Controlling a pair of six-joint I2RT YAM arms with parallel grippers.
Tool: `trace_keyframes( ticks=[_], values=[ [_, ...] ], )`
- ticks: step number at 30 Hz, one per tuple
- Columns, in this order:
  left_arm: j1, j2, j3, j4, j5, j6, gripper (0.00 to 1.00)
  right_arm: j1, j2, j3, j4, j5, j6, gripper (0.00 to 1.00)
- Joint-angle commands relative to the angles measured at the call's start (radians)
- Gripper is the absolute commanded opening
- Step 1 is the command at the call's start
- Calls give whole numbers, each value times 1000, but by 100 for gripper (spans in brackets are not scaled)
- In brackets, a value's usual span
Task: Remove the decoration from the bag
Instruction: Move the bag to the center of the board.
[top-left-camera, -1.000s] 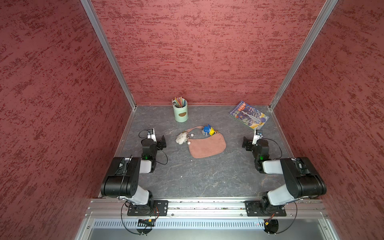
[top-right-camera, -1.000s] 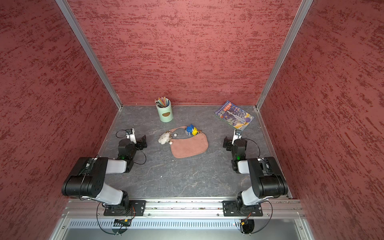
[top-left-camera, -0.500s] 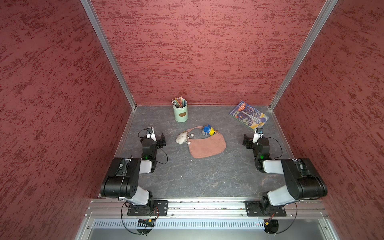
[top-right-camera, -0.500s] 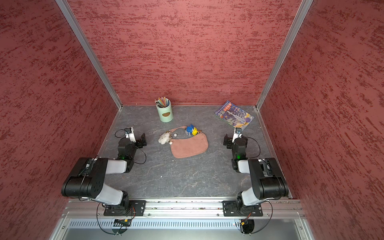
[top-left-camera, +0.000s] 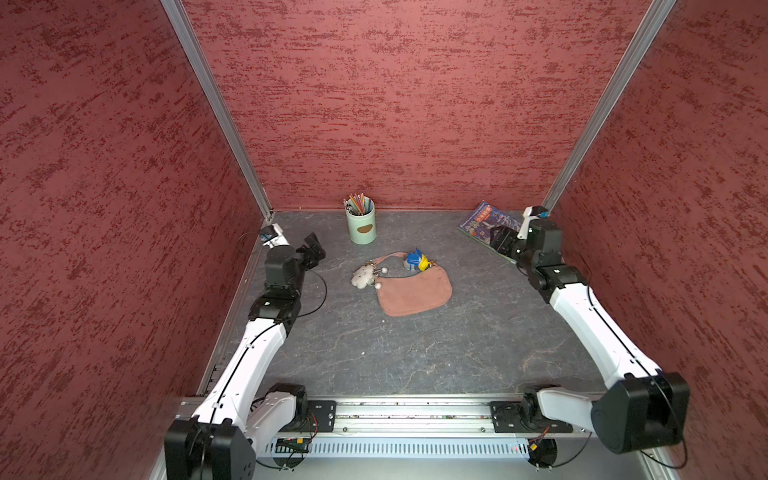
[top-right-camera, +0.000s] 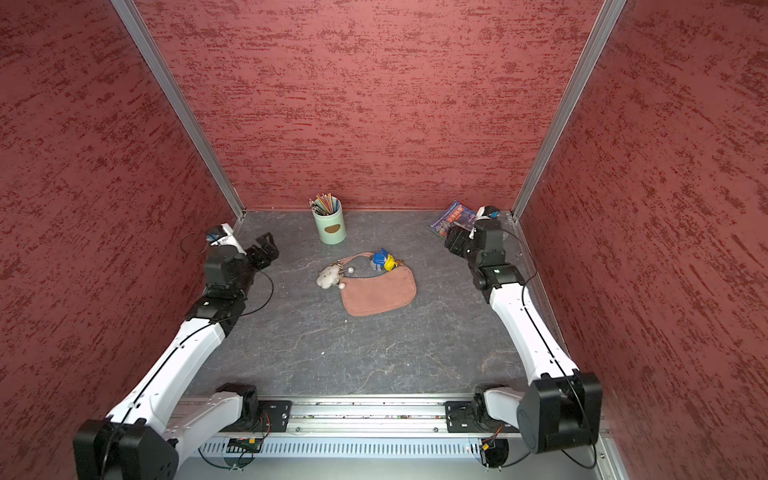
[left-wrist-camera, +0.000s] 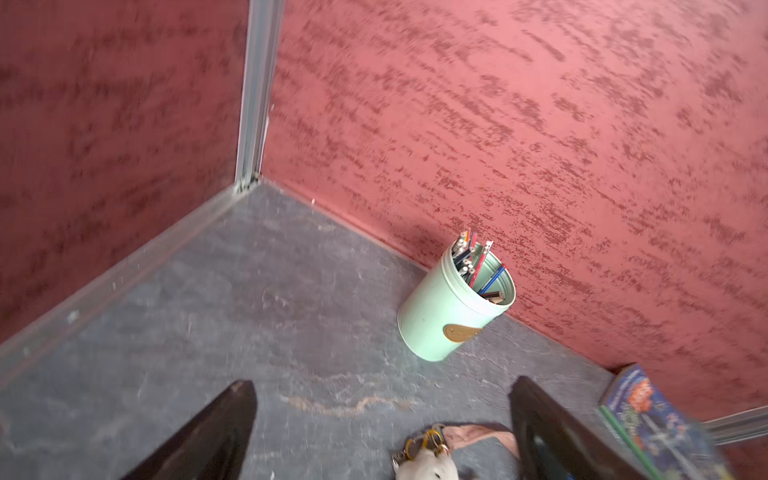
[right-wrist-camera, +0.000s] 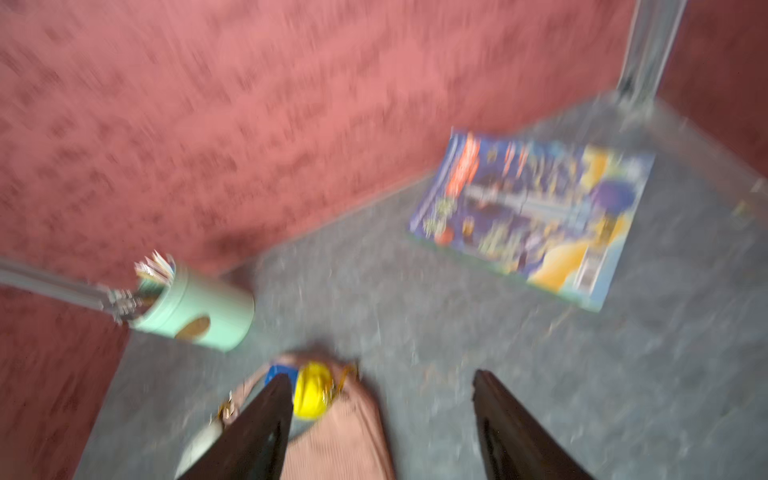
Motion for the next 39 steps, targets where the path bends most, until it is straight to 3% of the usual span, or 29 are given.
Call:
trace_keyframes(
  ticks=[1,5,9,16,19,24,27,29,33,39],
  values=[
    [-40,7,18,-233,182,-141,89,75,99,3,-292,-80,71,68],
    [-244,106,132,-416,12,-55,89,165,203,5,-316,-30,53,66],
    [-357,203,143,-415,53,-118,87,215,329,51,-284,-16,62,64],
    [-418,389,228,-354,101,-160,84,309,487,123,-260,48,67,57],
    [-425,440,267,-339,123,-151,84,354,510,111,-269,70,85,49],
    [-427,495,312,-310,148,-154,84,455,452,-1,-297,93,163,31],
    [-427,514,342,-306,164,-150,84,493,362,-84,-338,51,180,26],
    [-429,520,348,-291,183,-145,84,491,270,-106,-378,31,151,30],
    [-438,549,344,-253,221,-145,82,401,212,42,-509,-13,26,62],
    [-454,566,340,-240,241,-182,77,358,468,427,-539,-38,-134,67]
  ],
)
